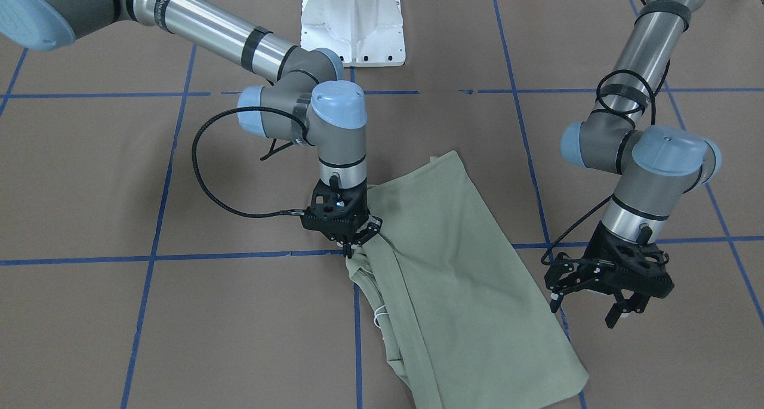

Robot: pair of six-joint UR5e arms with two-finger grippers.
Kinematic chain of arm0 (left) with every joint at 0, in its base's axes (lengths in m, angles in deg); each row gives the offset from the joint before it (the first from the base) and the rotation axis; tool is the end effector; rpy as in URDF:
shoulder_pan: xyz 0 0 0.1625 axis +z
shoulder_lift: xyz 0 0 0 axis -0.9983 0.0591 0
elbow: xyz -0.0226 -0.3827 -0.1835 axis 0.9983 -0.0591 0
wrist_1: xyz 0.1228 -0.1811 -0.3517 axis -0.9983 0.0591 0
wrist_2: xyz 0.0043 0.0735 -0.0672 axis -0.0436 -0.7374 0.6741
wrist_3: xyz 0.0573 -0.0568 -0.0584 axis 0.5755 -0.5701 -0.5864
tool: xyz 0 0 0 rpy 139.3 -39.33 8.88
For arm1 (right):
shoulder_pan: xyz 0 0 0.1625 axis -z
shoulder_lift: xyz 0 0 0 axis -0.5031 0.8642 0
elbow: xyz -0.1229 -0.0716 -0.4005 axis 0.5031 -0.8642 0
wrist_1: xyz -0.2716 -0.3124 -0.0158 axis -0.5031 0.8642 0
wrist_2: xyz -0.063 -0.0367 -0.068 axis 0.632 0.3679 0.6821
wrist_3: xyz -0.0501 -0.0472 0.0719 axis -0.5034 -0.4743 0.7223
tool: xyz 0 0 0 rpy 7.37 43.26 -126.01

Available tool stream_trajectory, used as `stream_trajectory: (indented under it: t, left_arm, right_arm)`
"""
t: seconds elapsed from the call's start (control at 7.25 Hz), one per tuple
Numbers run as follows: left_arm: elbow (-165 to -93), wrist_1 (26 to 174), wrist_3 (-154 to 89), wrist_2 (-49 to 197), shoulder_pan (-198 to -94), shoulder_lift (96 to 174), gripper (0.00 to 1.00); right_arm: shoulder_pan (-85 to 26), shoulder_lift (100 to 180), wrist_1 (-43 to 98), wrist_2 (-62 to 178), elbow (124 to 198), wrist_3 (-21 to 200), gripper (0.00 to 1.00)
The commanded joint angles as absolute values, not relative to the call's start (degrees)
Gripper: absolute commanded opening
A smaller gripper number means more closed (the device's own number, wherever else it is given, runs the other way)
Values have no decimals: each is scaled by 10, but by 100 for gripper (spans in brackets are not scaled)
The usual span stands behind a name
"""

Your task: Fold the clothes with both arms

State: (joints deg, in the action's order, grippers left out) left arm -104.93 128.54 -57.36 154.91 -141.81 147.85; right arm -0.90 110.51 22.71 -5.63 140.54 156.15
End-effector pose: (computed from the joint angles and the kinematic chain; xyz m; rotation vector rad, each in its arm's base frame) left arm 0.3336 -0.6762 0.4140 0.7651 0.8224 0.0460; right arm -0.6103 -0.5309 0.2129 0.3383 -0.8199 0.4263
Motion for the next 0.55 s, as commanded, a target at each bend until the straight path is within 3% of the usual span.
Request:
stream_trajectory:
  t: [0.0,0.41]
  left_arm:
    - [-1050,1286,-574,1549,-1417,1478,100]
    - [-1049,1290,-574,1549,-1414,1478,100]
  right_arm:
    - [16,1201,265,-49,1539,1563,0]
    - [76,1339,300,4,1713,1568,0]
